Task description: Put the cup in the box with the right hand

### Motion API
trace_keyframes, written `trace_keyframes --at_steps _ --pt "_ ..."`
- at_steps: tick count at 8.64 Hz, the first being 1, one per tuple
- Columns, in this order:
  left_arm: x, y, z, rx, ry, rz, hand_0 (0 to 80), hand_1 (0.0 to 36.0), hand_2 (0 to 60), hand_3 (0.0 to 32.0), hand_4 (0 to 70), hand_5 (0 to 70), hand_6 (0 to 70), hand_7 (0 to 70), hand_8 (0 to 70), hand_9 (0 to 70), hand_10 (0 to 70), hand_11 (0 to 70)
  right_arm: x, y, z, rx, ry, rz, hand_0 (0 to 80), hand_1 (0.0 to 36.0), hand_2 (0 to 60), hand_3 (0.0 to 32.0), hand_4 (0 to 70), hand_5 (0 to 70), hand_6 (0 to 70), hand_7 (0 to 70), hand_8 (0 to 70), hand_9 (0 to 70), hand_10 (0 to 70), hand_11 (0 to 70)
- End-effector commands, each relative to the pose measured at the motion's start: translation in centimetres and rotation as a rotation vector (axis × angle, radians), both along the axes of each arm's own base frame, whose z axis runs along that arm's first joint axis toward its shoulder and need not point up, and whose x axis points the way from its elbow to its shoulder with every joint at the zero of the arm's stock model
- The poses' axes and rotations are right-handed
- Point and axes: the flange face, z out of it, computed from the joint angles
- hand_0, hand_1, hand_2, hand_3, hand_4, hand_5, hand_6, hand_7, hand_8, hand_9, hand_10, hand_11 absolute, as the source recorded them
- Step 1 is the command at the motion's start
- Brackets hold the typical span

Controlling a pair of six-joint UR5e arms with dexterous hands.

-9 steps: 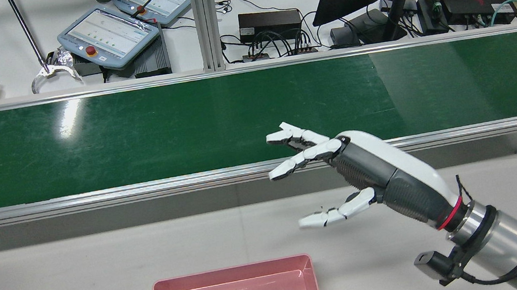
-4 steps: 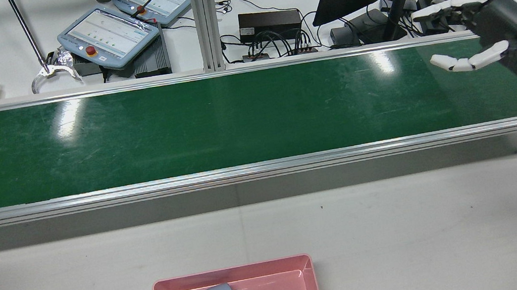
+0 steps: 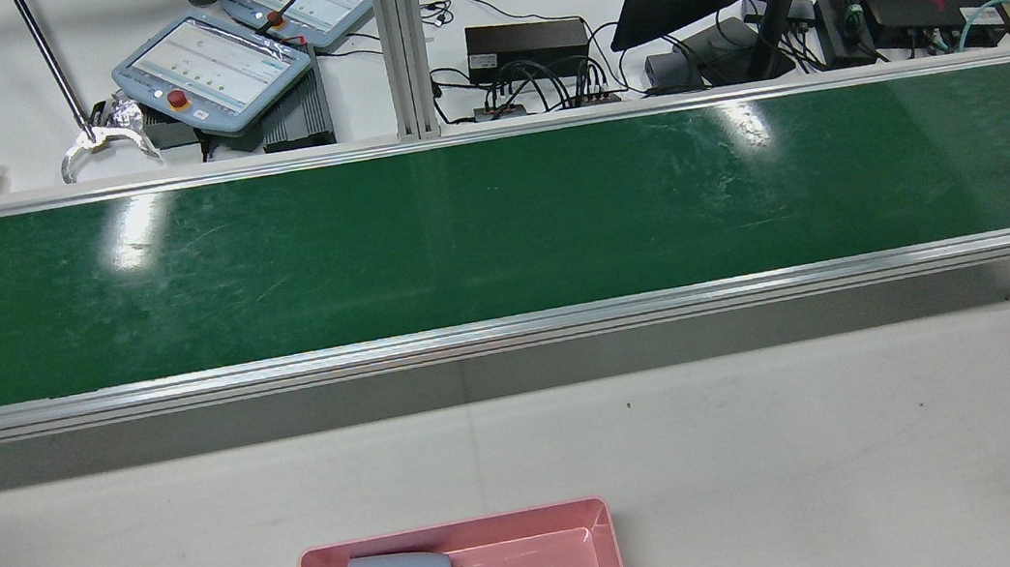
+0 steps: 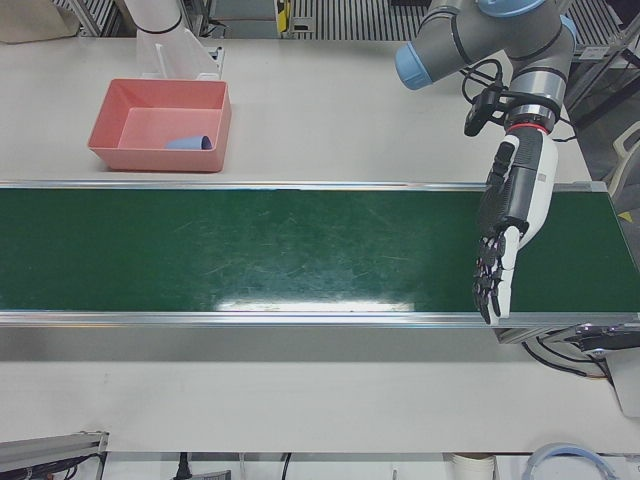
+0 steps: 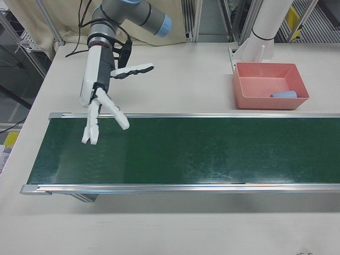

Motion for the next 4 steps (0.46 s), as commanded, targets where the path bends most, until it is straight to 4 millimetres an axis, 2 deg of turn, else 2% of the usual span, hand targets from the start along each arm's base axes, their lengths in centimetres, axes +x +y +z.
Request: trace_keyframes --at_steps 1,2,3,4 --pt "0.0 0.1 0.1 -0.002 0.000 0.000 0.0 0.0 0.0 0.0 0.0 0.0 0.0 0.0 0.0 0.0 0.0 0.0 0.3 -3.9 5.2 -0.037 -0.021 0.006 40.6 3.6 5.2 0.0 10.5 1.9 3.0 9.2 0.0 1.9 0.9 2.2" --pt "0.1 0.0 0.0 -0.001 0.000 0.002 0.0 0.0 0.0 0.0 0.0 0.0 0.0 0.0 0.0 0.0 0.0 0.0 0.3 -4.1 5.0 -0.024 -0.027 0.006 39.4 5.0 8.4 0.0 8.3 2.0 2.8 8.4 0.0 1.8 1.0 2.3" --pt "0.1 0.0 0.2 -0.002 0.000 0.002 0.0 0.0 0.0 0.0 0.0 0.0 0.0 0.0 0.0 0.0 0.0 0.0 0.3 -4.4 5.6 -0.008 -0.031 0.007 44.0 3.3 0.0 0.0 9.4 2.3 2.5 7.1 0.0 1.7 1.1 2.7" --pt "0.1 -0.1 0.2 -0.004 0.000 0.000 0.0 0.0 0.0 0.0 0.0 0.0 0.0 0.0 0.0 0.0 0.0 0.0 0.1 -5.8 6.3 0.039 -0.051 0.006 41.7 6.8 9.0 0.0 5.7 2.6 2.4 7.3 0.0 1.8 1.1 2.8"
